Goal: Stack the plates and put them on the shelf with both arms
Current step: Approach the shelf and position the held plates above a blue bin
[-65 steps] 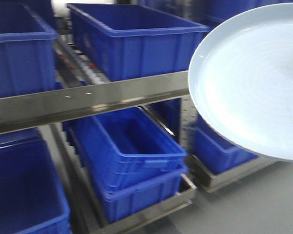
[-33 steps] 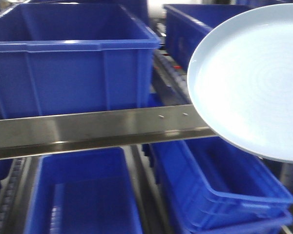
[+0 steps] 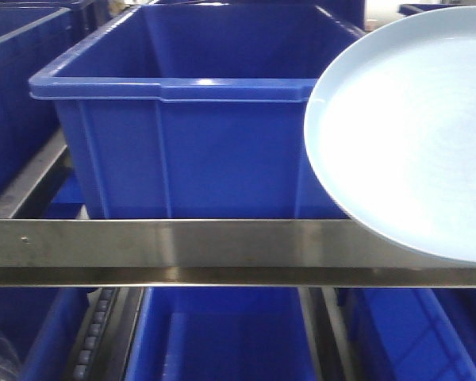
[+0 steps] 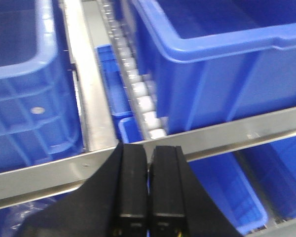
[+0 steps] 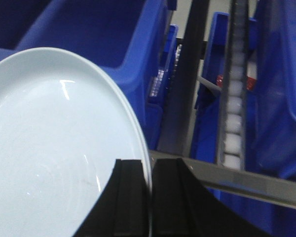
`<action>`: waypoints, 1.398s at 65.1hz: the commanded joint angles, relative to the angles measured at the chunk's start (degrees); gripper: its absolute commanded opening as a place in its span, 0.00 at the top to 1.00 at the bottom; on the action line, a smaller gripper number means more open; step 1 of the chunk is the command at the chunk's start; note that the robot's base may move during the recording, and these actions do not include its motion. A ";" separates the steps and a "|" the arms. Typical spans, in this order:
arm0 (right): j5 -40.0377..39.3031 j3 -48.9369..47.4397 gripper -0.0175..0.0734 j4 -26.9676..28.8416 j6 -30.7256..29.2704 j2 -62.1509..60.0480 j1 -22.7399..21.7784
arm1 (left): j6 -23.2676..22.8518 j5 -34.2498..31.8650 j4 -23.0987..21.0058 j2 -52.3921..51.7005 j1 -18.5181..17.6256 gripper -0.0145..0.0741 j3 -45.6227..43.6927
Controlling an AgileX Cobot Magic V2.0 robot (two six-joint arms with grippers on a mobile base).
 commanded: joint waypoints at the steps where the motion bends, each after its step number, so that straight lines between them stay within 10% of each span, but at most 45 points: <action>1: -5.43 -1.95 0.75 -0.06 -0.21 -0.11 -0.38 | -0.13 -4.81 -0.11 0.28 0.05 0.72 -1.74; 91: -5.43 -1.95 0.75 -0.06 -0.21 -0.11 -0.38 | -0.13 -4.81 -0.11 0.28 0.05 0.72 -1.74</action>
